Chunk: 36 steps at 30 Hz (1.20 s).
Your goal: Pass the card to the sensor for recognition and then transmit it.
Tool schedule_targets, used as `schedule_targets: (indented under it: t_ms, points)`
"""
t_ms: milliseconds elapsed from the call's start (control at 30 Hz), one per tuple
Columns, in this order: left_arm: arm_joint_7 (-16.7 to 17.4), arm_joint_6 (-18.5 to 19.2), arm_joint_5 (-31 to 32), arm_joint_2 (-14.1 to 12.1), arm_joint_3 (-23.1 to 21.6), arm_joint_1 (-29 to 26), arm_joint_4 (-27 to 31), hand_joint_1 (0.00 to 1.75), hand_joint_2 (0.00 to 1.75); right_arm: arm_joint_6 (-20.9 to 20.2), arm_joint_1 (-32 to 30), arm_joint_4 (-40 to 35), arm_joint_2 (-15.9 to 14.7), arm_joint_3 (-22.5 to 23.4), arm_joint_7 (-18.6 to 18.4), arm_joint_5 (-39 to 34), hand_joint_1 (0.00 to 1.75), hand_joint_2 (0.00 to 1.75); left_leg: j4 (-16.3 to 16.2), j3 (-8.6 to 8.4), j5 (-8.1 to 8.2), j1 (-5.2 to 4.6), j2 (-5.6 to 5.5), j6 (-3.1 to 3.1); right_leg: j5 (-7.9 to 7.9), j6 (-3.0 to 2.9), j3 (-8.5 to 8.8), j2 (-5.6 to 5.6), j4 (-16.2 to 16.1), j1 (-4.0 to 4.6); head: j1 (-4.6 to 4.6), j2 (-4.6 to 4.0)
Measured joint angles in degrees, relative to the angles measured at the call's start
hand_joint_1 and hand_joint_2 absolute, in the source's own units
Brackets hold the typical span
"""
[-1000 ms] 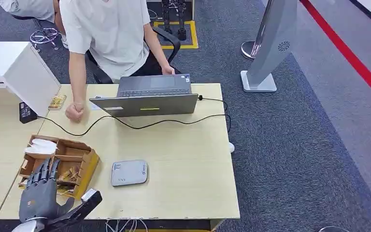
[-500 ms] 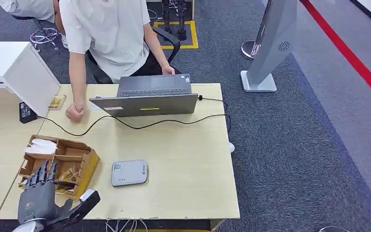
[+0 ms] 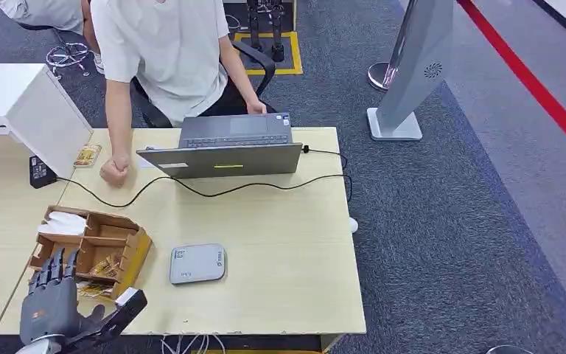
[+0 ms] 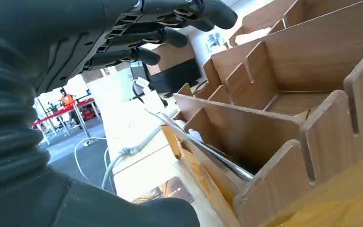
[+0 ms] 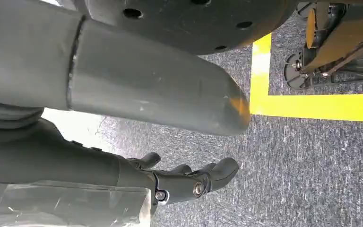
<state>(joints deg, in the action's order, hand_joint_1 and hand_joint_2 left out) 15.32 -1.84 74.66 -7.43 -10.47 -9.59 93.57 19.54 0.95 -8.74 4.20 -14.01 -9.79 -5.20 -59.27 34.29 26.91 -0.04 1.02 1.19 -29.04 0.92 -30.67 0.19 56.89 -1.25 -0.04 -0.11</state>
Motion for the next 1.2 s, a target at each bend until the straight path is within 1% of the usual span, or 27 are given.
schedule_targets:
  t_ms: [267,300,333,433,533,667,1200]
  points:
    - [0.0,-0.4,0.5,0.4,0.3,0.0,0.0,0.0,1.75,0.0,0.0,0.0,0.0,0.0,0.0,0.0,0.0,0.0,0.0,0.0,0.0,0.0,0.0,0.0,0.0,0.0,0.0,0.0,0.0,0.0,0.0,0.0]
    - [-0.1,-0.5,0.6,0.5,0.4,0.0,0.0,0.4,1.75,0.0,0.0,0.0,0.0,0.0,0.0,0.0,0.0,0.0,0.0,0.0,0.0,0.0,0.0,0.0,0.0,0.0,0.0,0.0,0.0,0.0,0.0,0.0]
    - [-0.3,-0.8,0.9,0.6,0.5,0.0,0.0,1.75,1.75,0.0,0.0,0.0,0.0,0.0,0.0,0.0,0.0,0.0,0.0,0.0,0.0,0.0,0.0,0.0,0.0,0.0,0.0,0.0,0.0,0.0,0.0,0.0]
    - [-0.9,-1.2,1.2,1.1,0.8,0.0,0.0,1.75,1.75,0.0,0.0,0.0,0.0,0.0,0.0,0.0,0.0,0.0,0.0,0.0,0.0,0.0,0.0,0.0,0.0,0.0,0.0,0.0,0.0,0.0,0.0,0.0]
    - [-2.4,-1.4,0.4,1.5,1.2,-0.1,0.0,1.75,1.75,0.0,0.0,0.0,0.0,0.0,0.0,-0.4,0.0,0.0,0.0,0.0,0.0,0.0,0.0,0.0,0.0,0.0,0.0,0.0,0.0,0.0,0.0,0.0]
    - [-3.5,-1.2,-0.5,1.8,1.4,-0.1,0.0,1.75,1.75,0.0,0.0,0.0,0.0,0.0,0.0,-0.7,0.0,0.0,0.0,0.0,0.0,0.0,0.0,0.0,0.0,0.0,0.0,0.0,0.0,0.0,-0.02,0.0]
    - [-3.6,-0.4,-0.9,2.4,1.4,0.1,0.0,1.75,1.75,0.0,0.0,0.0,0.0,0.0,0.1,-0.7,0.0,0.0,0.0,-0.01,0.0,0.0,0.0,0.0,0.0,0.0,0.0,0.0,0.0,0.0,0.0,0.0]
